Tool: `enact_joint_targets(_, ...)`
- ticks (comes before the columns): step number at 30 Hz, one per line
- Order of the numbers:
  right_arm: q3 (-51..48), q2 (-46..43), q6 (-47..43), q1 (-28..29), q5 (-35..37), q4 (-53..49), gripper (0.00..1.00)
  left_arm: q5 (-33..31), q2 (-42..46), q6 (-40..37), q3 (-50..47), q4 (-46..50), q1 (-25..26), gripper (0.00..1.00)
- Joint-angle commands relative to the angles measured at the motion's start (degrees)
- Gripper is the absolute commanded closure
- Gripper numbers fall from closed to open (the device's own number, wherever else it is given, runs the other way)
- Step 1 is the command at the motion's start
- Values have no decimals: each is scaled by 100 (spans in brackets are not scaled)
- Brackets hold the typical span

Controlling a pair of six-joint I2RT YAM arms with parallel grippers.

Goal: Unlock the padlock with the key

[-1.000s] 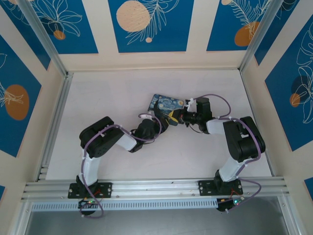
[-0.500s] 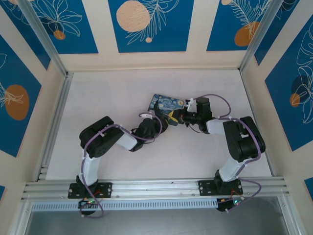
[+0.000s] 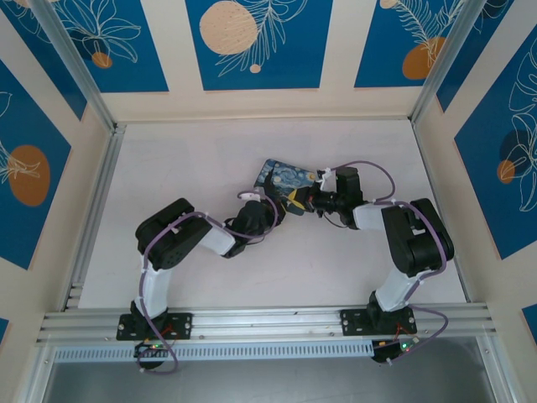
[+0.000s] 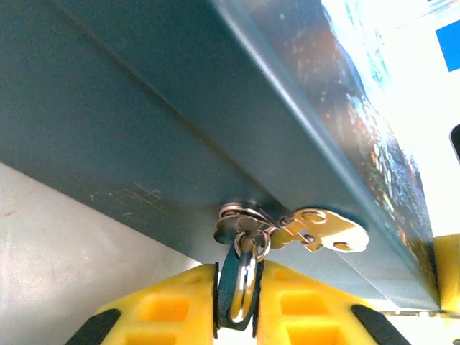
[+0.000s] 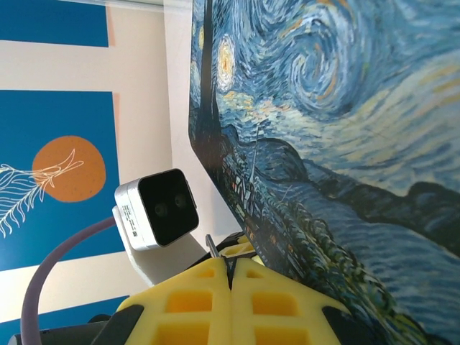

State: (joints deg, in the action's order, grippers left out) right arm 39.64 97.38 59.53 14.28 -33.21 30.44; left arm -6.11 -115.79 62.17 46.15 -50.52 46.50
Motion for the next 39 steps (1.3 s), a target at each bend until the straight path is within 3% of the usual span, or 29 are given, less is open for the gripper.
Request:
enact_joint_targets(1, -39, 213, -1, -23, 175, -514, 100, -401, -148, -58, -27, 612, -220, 88)
enact_joint_targets(6, 43, 122, 50, -58, 116, -521, 100, -233, -72, 88, -10, 726, -228, 100)
enact_joint_targets(12, 58, -455, 69, -169, 21, -716, 100, 417, 239, 432, -5, 1122, -341, 100)
enact_joint_targets(18, -347, -1296, 59, -172, 50, -944, 100, 1451, 617, 579, 226, 2071, -628, 100)
enact_joint_targets(27, -1481, -2101, 312, -130, 29, -474, 100, 2704, 761, 861, 392, 2247, -853, 100)
enact_joint_targets(39, -2179, -2520, 669, -45, 254, 112, 100, 3274, 971, 1441, 524, 2088, -870, 100)
